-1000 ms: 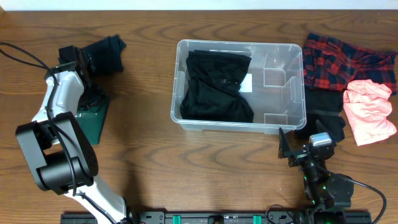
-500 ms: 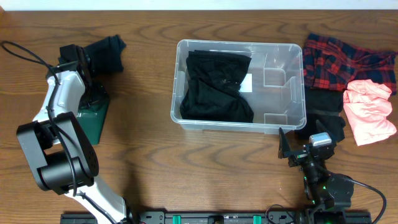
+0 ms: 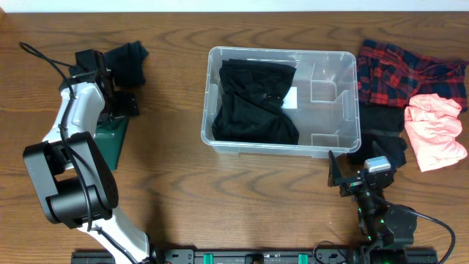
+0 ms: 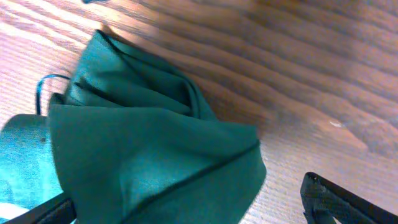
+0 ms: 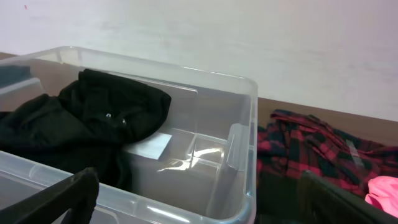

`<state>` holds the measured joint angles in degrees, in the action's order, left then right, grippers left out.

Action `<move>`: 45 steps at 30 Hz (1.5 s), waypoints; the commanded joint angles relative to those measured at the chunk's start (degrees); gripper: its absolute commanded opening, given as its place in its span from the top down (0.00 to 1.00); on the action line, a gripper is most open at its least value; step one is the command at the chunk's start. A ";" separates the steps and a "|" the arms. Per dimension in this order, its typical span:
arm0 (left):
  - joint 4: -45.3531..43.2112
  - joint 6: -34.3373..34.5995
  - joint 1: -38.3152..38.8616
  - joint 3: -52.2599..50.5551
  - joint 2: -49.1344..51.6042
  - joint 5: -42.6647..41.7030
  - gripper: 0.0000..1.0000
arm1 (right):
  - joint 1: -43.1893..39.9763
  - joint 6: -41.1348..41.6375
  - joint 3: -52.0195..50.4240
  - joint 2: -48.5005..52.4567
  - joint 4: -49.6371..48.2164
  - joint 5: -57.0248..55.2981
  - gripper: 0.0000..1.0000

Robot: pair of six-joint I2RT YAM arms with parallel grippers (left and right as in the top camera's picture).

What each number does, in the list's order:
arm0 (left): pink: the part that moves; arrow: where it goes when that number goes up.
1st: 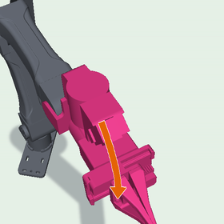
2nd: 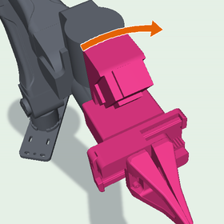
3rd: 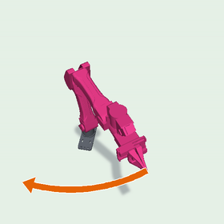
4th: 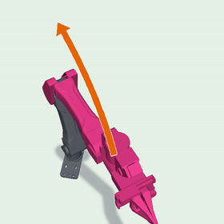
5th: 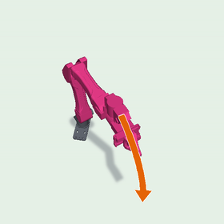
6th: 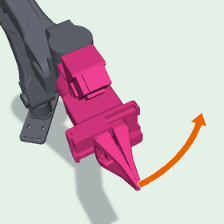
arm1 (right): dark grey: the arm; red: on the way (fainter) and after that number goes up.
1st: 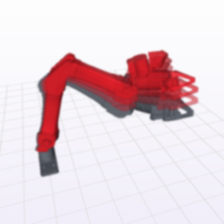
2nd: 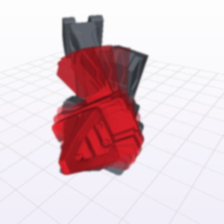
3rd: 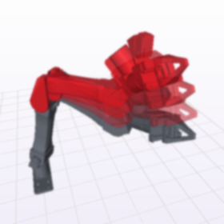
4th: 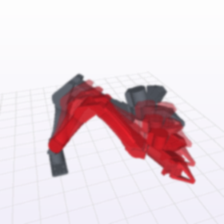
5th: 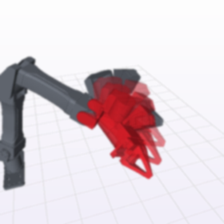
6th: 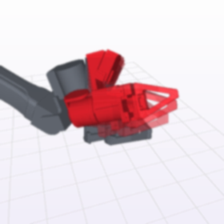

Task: Pack container
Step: 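Grasp the green garment with the left gripper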

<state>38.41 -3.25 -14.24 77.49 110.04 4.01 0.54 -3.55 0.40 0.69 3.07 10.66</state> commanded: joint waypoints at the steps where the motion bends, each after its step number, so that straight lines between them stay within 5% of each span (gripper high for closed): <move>1: 0.35 -2.47 -0.04 -0.35 -1.49 -1.68 0.02 | -0.48 -0.35 -0.09 -0.35 0.20 -0.13 0.01; 10: 3.04 -3.39 -0.02 -0.35 -1.51 0.20 0.01 | -0.48 -0.35 -0.09 -0.35 0.20 -0.13 0.01; 17: 7.82 4.72 1.16 -0.37 -1.90 8.02 0.01 | -0.48 -0.35 -0.09 -0.35 0.20 -0.13 0.01; 25: 7.63 2.64 3.13 -2.01 -1.79 9.81 0.01 | -0.48 -0.35 -0.09 -0.35 0.20 -0.13 0.01; 45: -6.69 -0.17 3.06 -12.44 -1.79 13.44 0.02 | -0.48 -0.35 -0.09 -0.35 0.20 -0.13 0.01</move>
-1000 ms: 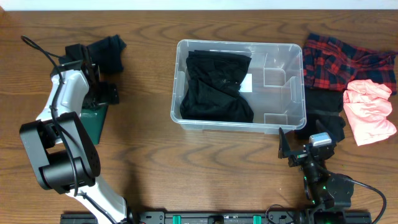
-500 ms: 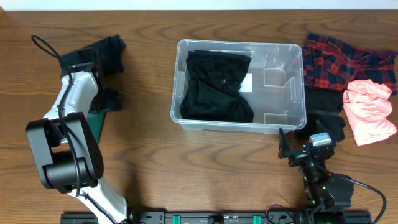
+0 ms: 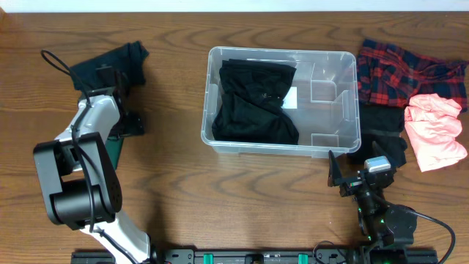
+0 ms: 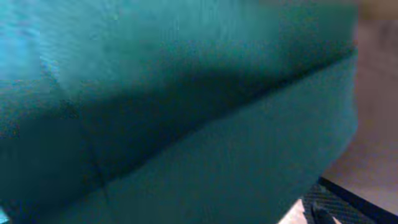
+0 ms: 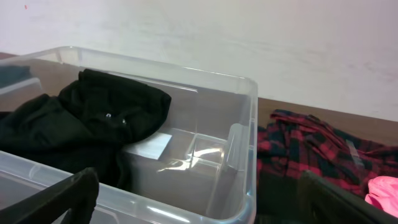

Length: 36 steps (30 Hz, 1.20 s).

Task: Pack container
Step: 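Grasp the green garment with the left gripper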

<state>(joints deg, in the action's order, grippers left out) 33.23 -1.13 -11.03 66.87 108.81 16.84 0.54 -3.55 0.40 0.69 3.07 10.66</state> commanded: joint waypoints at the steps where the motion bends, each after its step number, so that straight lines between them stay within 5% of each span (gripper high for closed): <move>1: -2.54 -3.17 -0.17 -2.25 -0.57 0.61 0.02 | -0.48 -0.35 -0.09 -0.35 0.20 -0.13 0.01; 10: -4.00 -4.46 -0.20 -3.06 -0.57 0.61 0.03 | -0.48 -0.35 -0.09 -0.35 0.20 -0.13 0.01; 23: -4.00 -4.46 -0.20 -3.06 -0.57 0.61 0.38 | -0.48 -0.35 -0.09 -0.35 0.20 -0.13 0.01; 36: -4.09 -4.46 -0.20 -3.06 -0.57 0.61 0.59 | -0.48 -0.35 -0.09 -0.35 0.20 -0.13 0.01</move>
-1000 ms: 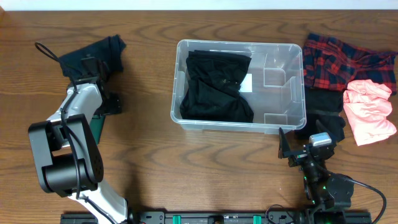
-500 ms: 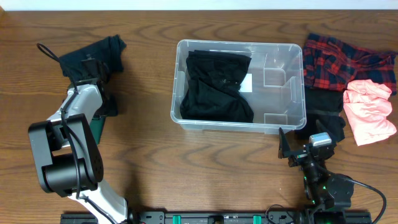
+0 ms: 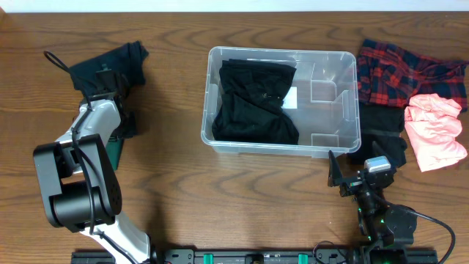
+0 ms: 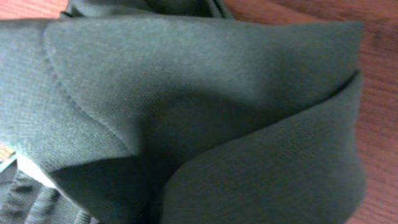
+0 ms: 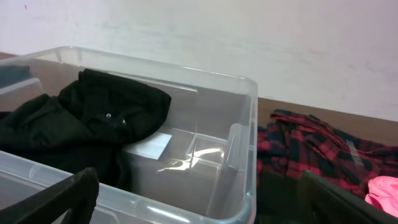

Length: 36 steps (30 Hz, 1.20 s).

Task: Pack container
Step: 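Grasp the green garment with the left gripper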

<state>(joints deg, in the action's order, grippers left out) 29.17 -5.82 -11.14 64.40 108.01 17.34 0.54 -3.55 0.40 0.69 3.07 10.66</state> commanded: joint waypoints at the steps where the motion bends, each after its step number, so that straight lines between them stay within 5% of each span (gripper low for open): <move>1: -0.07 0.24 -0.09 -0.59 0.22 0.11 0.59 | -0.48 -0.35 -0.09 -0.35 0.20 -0.13 0.01; 6: -0.37 0.24 -0.09 -0.55 0.22 0.13 0.72 | -0.48 -0.35 -0.09 -0.35 0.20 -0.13 0.01; 10: -0.98 -0.20 -0.09 -0.52 0.17 0.13 0.94 | -0.48 -0.35 -0.09 -0.35 0.20 -0.13 0.01; 19: -1.25 -0.15 -0.02 2.03 -2.47 0.13 0.94 | -0.48 -0.35 -0.09 -0.35 0.20 -0.13 0.01; 27: -1.66 1.64 0.39 2.75 -15.47 -0.35 0.94 | -0.48 -0.35 -0.09 -0.35 0.20 -0.13 0.01; 36: -2.36 2.03 10.64 5.18 -30.12 -1.81 0.94 | -0.48 -0.35 -0.09 -0.35 0.20 -0.13 0.01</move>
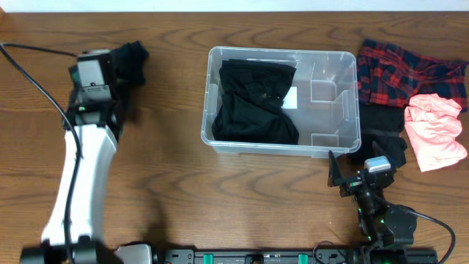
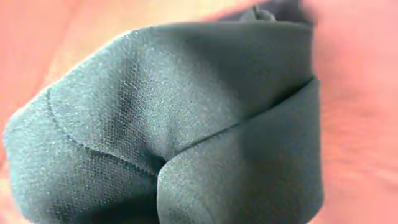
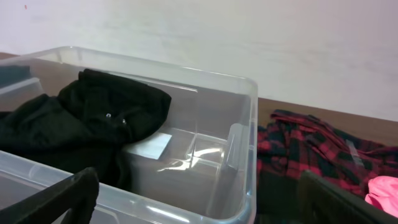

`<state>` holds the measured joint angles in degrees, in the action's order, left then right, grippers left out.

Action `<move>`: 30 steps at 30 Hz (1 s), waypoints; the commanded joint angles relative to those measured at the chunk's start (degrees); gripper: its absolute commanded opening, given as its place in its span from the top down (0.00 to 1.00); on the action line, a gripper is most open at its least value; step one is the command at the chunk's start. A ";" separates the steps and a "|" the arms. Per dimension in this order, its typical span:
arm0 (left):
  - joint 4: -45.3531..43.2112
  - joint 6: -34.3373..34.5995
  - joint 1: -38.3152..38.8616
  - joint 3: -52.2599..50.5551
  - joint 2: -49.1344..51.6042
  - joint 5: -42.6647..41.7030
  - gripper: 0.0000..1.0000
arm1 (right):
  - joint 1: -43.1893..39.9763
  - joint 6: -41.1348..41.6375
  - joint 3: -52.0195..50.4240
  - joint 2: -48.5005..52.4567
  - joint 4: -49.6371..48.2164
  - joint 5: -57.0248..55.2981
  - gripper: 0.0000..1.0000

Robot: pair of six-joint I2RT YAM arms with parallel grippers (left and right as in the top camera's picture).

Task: Pack container
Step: 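Grasp the green garment with the left gripper, then carry the green garment with the left gripper into the container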

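Dark green cloth [image 2: 186,124] fills the left wrist view, with blurred table behind it. It hangs off the table, and my left gripper is shut on it, its fingers hidden by the cloth. Overhead, the left arm's wrist [image 1: 93,79] is raised at the back left, and no green garment lies on the table. The clear container [image 1: 344,117] holds a black garment [image 1: 253,99] in its left half. My right gripper [image 3: 199,208] stands open and empty in front of the container's near right corner.
A dark garment [image 1: 130,57] lies at the back left by the left wrist. To the right of the container lie a red plaid garment [image 1: 407,70], a pink one [image 1: 436,132] and a black one [image 1: 381,136].
The left arm has risen and stretched out, its wrist now farther back. The green garment has left the table and hangs in the left gripper. The right arm has not moved.
The left gripper was open just over the green garment lying at the table's left. Then it was pressed down into the cloth, which filled its view. Now the garment is off the table in that gripper. The right gripper stayed open by the container throughout.
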<state>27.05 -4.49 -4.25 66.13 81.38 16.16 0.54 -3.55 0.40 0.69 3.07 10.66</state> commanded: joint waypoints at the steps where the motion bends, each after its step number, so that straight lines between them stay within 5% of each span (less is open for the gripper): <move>1: -0.24 0.72 5.44 4.26 -4.28 -0.63 0.94 | -0.48 -0.35 -0.09 -0.35 0.20 -0.13 0.01; 11: -3.08 9.55 22.03 14.08 -4.31 -1.01 0.94 | -0.48 -0.35 -0.09 -0.35 0.20 -0.13 0.01; 16: -12.41 8.66 28.48 14.21 -2.47 -9.81 0.94 | -0.48 -0.35 -0.09 -0.35 0.20 -0.13 0.01; 21: -19.98 0.48 33.90 14.21 1.90 -15.50 0.94 | -0.48 -0.35 -0.09 -0.35 0.20 -0.13 0.01; 30: -25.33 -25.33 43.47 14.21 11.98 -18.75 0.94 | -0.48 -0.35 -0.09 -0.35 0.20 -0.13 0.01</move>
<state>2.85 -17.72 37.23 78.78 91.39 -0.95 0.54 -3.55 0.40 0.69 3.07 10.66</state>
